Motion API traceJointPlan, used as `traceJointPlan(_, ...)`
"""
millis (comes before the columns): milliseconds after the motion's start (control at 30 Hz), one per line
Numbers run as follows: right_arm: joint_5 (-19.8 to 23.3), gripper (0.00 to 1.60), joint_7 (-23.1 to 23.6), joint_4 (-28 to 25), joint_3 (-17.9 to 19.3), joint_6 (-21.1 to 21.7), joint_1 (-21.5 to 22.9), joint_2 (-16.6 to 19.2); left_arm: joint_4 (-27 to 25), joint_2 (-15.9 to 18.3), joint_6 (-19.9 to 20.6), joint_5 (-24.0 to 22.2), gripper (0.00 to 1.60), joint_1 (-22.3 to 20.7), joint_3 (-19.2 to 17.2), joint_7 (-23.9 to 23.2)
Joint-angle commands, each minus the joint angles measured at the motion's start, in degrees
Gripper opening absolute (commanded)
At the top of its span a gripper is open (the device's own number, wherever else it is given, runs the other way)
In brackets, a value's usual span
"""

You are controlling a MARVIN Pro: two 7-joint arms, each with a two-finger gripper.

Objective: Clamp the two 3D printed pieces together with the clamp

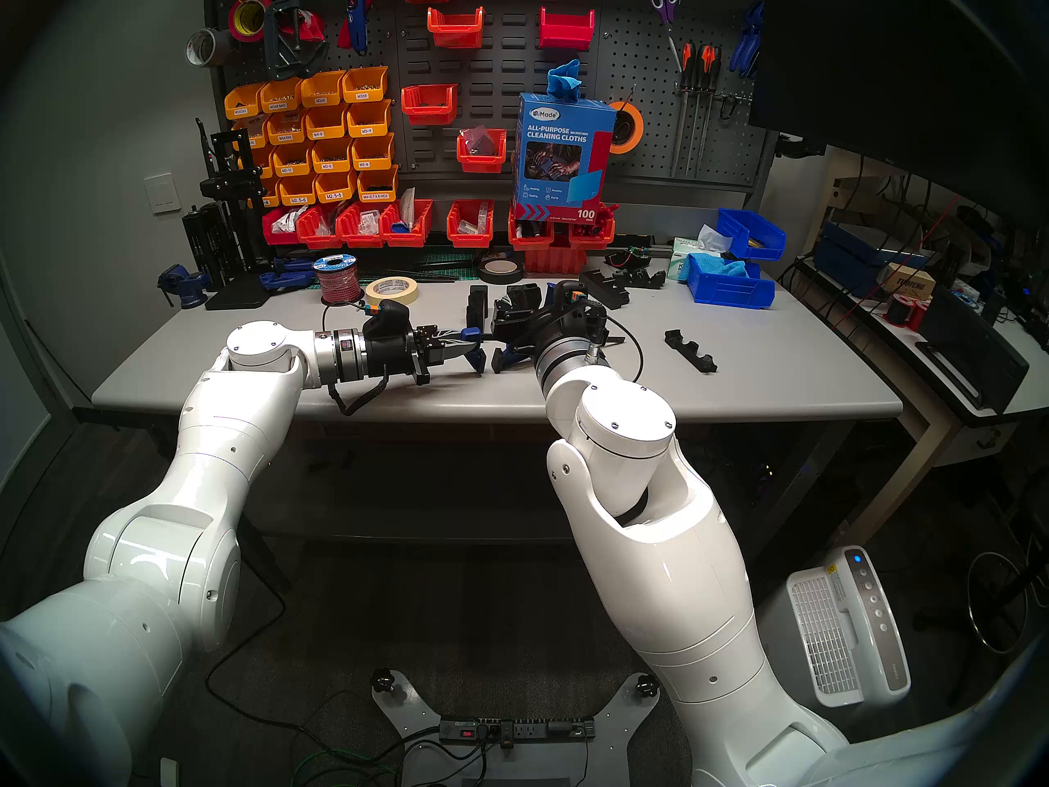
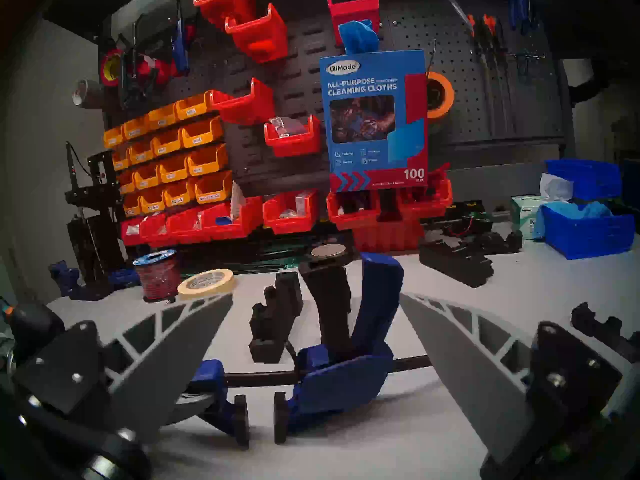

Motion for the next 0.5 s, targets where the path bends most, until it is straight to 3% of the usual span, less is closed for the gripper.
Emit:
traceJointPlan(0,-1.2,1.60,-0.3,0.2,-1.4,-3.2,2.7,-1.3,-1.0,0.0,-0.2,-0.5,0.00,-1.9,-0.7,0.1)
traceJointPlan(467,-1.8,1.60,-1.8,4.9,-3.7,-6.2,4.6,-2.1,-1.0,0.0,-0.2,-0.5,0.00,-1.9,-0.7,0.1)
